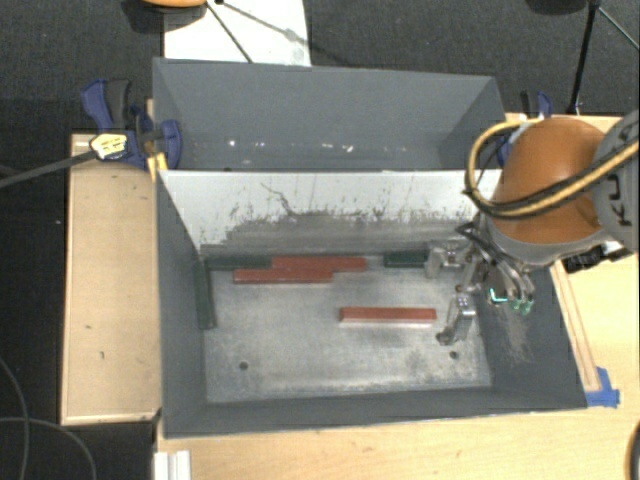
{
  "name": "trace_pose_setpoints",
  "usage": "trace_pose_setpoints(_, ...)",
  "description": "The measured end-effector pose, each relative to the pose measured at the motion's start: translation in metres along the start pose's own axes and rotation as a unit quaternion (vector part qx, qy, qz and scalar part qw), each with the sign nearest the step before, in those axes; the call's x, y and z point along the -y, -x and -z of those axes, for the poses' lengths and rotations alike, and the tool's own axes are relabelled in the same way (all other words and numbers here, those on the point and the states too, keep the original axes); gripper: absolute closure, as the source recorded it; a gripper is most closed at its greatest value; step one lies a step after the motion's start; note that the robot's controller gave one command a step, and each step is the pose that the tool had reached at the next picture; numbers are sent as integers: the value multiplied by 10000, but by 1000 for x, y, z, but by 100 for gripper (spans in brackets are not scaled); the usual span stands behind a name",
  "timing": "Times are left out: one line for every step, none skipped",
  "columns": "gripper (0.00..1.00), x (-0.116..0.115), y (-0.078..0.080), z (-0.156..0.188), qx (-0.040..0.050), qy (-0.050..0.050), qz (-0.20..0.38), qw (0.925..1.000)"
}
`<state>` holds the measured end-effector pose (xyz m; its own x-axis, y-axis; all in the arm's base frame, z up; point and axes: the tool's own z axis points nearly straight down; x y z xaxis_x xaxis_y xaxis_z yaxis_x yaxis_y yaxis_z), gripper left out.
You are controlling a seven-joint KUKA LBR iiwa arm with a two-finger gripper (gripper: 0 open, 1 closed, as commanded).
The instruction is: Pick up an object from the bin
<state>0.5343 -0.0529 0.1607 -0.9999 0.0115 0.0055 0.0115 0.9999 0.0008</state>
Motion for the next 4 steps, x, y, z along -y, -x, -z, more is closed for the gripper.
trace_pose_setpoints(0,0,2,4,38,-5,8,10000)
trace_pose_setpoints(0,7,20,-40,73,-9,362,9993)
trace_pose_setpoints(100,6,9,-90,35,-5,639,9980)
trace_pose_setpoints(100,6,9,-90,35,-5,643,9979)
